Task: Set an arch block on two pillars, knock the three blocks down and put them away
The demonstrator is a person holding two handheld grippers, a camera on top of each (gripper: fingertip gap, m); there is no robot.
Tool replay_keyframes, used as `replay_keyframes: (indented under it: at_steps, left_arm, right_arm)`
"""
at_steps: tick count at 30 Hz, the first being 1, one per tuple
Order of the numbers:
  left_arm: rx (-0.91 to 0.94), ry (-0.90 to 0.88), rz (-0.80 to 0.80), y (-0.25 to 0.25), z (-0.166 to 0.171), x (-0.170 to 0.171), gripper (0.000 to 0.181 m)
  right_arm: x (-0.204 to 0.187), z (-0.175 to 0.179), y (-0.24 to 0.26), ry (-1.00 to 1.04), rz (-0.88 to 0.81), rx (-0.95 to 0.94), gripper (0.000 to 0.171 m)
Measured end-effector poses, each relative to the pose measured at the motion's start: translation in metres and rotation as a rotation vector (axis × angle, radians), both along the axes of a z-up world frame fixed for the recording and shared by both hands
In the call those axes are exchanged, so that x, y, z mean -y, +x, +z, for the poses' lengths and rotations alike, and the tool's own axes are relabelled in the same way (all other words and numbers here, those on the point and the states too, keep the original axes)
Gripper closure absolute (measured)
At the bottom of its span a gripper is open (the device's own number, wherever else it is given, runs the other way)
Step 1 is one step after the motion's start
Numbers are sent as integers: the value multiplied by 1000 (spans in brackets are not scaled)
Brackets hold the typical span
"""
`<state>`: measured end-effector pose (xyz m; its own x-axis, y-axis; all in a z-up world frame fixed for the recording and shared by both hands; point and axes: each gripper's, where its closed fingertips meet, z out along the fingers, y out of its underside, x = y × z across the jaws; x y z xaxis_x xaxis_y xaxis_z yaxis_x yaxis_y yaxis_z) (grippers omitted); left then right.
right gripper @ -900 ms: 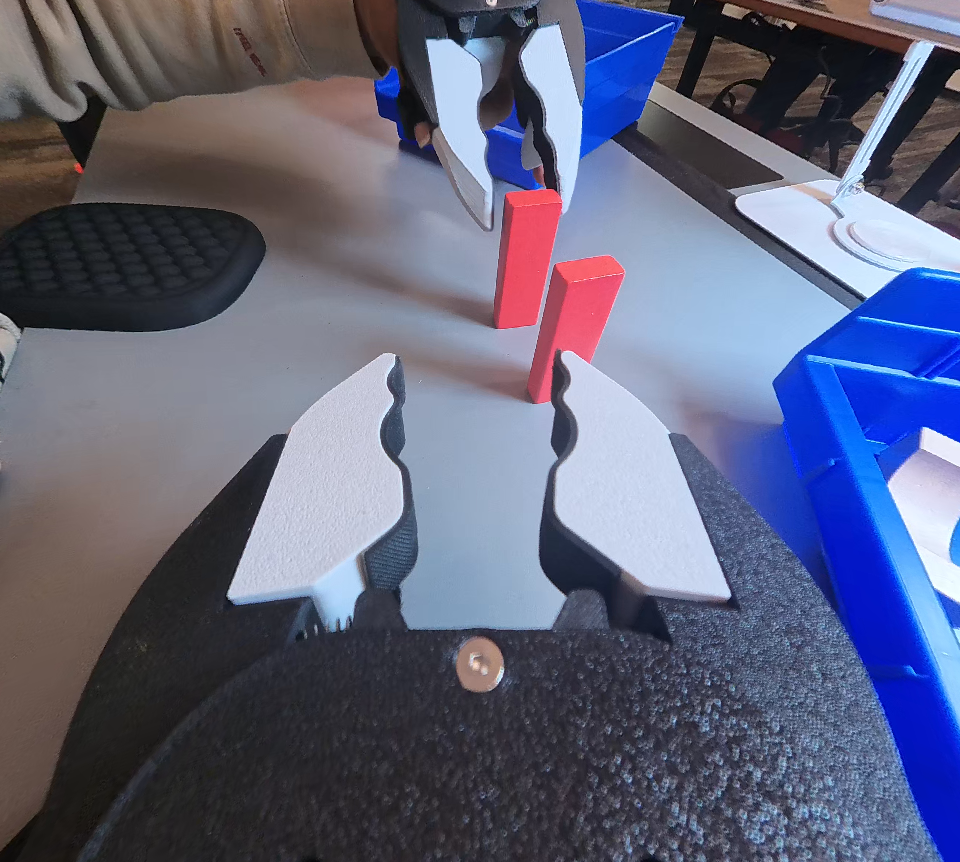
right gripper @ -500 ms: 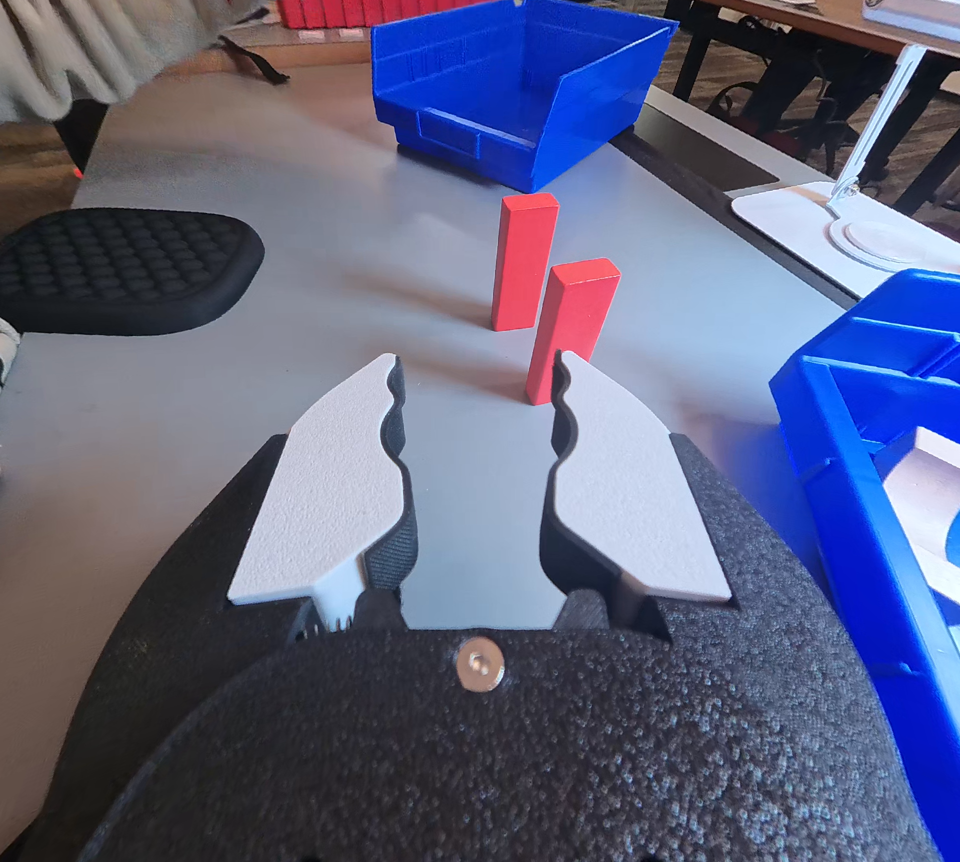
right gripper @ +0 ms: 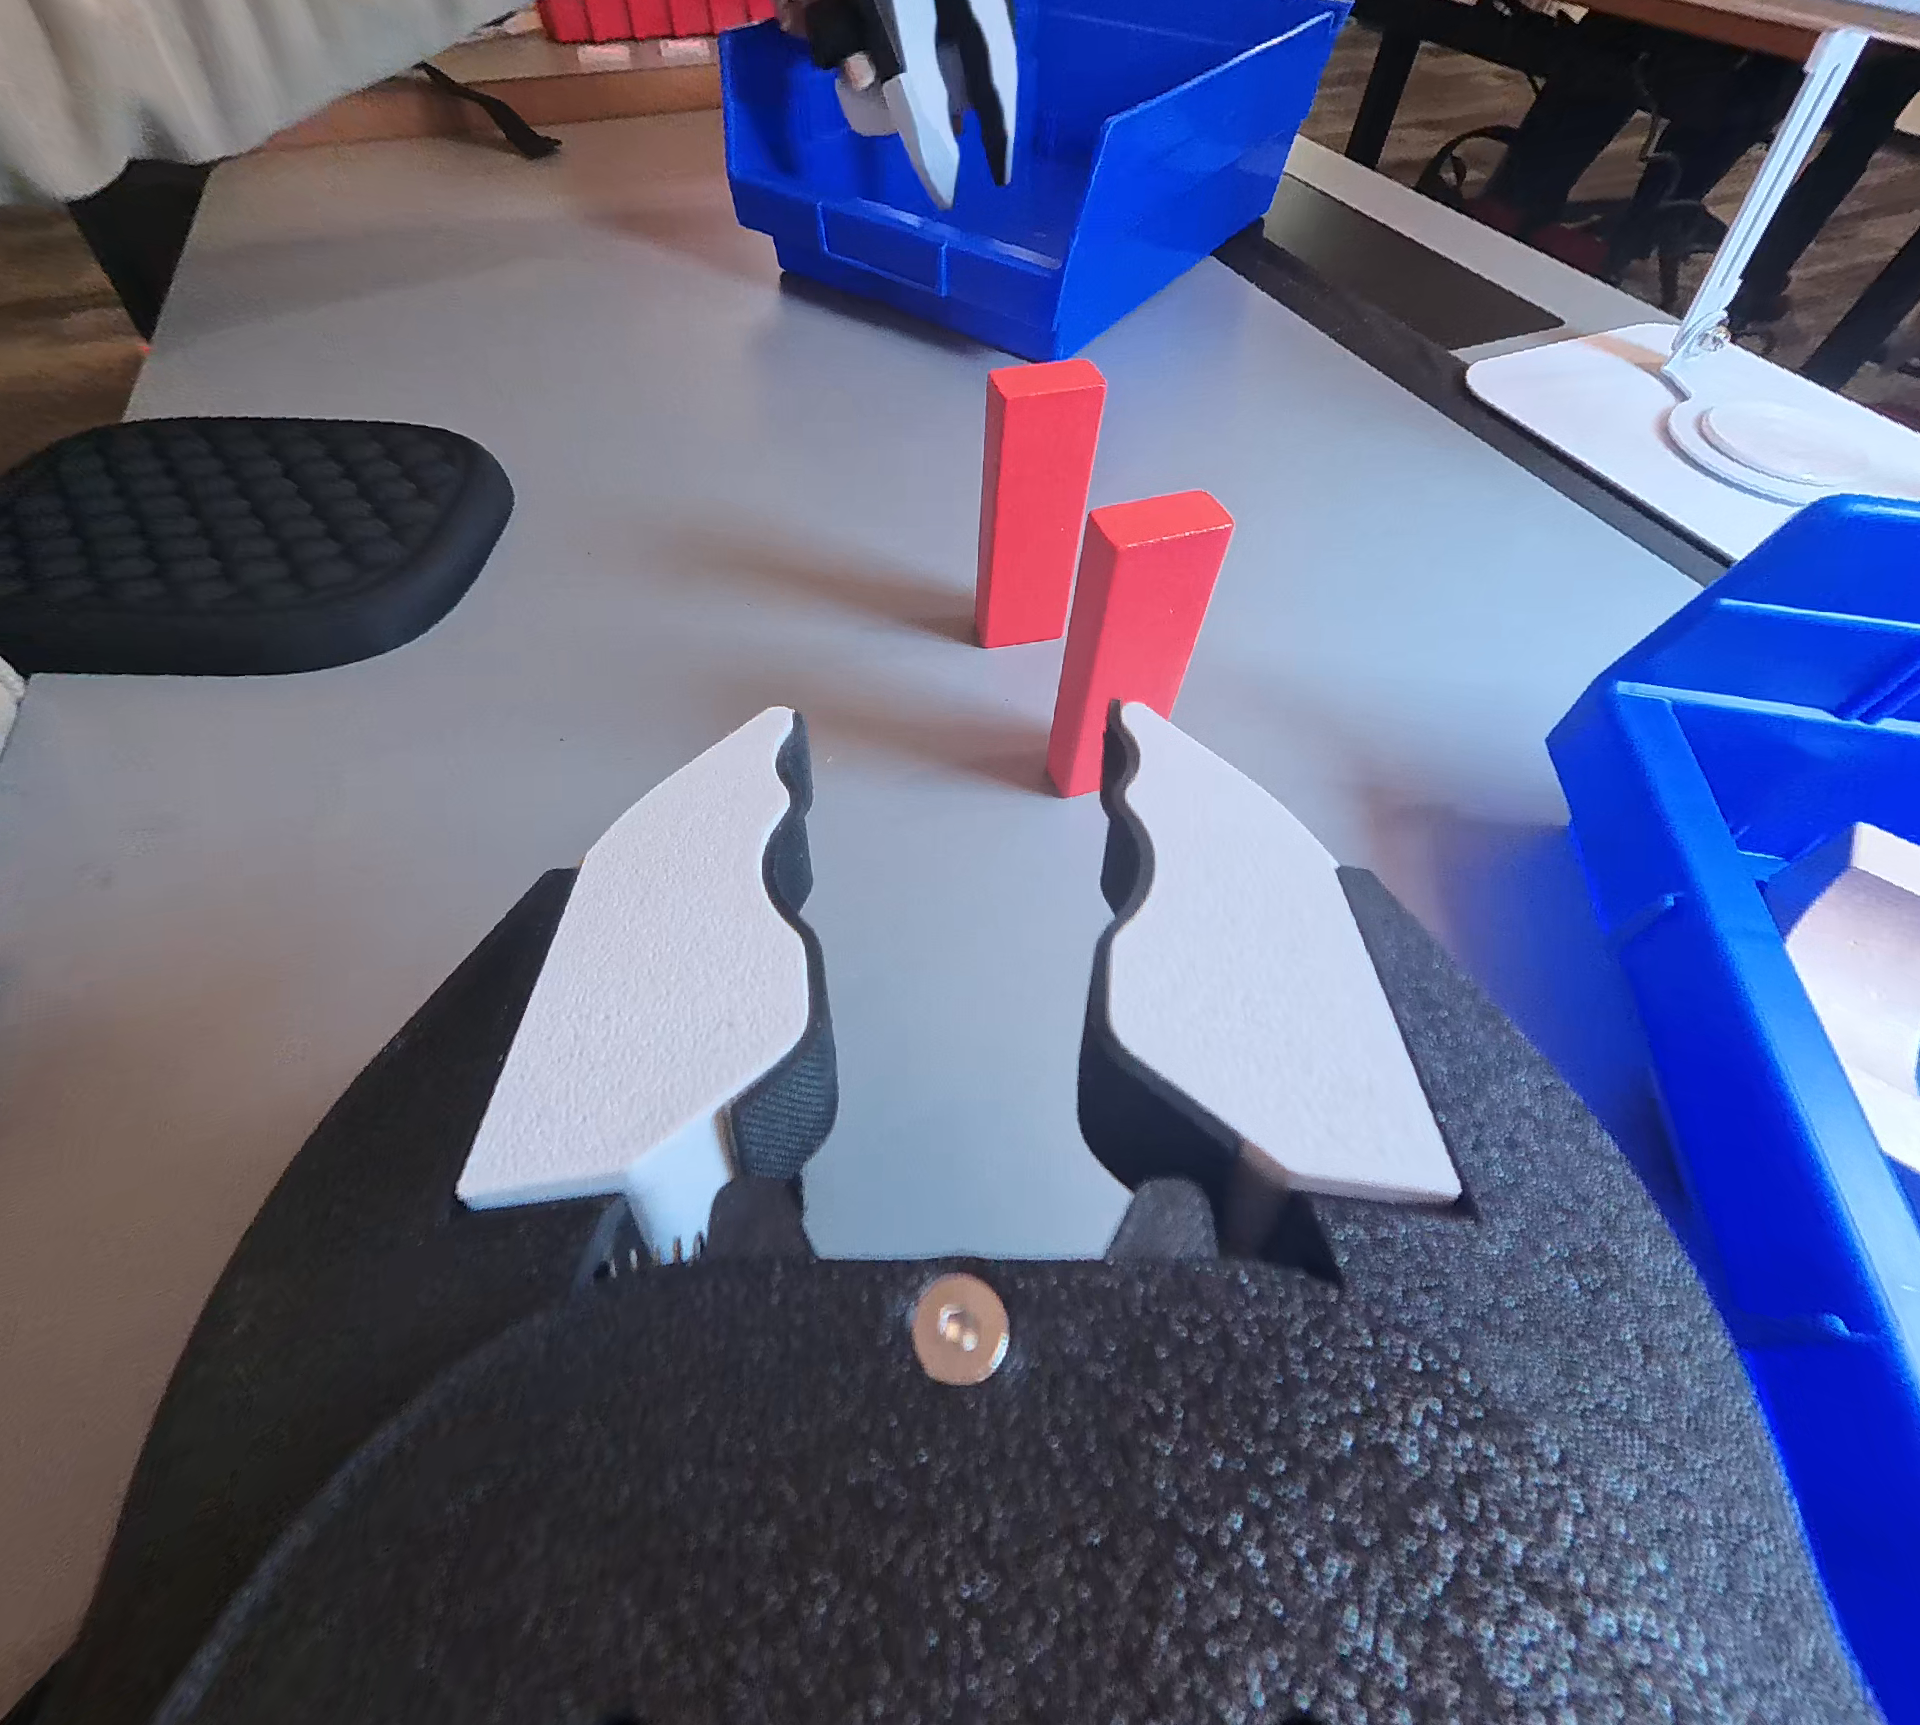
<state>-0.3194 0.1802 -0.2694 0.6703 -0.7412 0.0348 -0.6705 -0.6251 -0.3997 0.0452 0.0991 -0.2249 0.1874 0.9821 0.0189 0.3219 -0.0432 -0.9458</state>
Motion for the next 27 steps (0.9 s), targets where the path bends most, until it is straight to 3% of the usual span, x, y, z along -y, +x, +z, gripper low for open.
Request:
replay_keyframes:
  at_steps: [5, 11, 14, 17, 22, 27]
  left_arm:
    - [-34, -28, -69, 12, -3, -3, 141]
    - [-119, -188, -79, 14, -27, 3, 145]
    - [-99, -182, -46, 13, -28, -4, 137]
    - [-192, -81, -28, -1, -27, -20, 150]
    - [-121, -52, 0, 6, -19, -24, 143]
    - [-64, -187, 148, 16, -30, -16, 131]
  right_arm:
    - [1, -2, -1, 3, 2, 10, 117]
    - [1, 2, 1, 8, 0, 2, 118]
    - [0, 1, 2, 12, -4, 5, 118]
    - [-1, 1, 3, 10, -8, 5, 118]
    - [-1, -1, 2, 5, -8, 13, 118]
    - [-1, -2, 2, 7, -12, 22, 118]
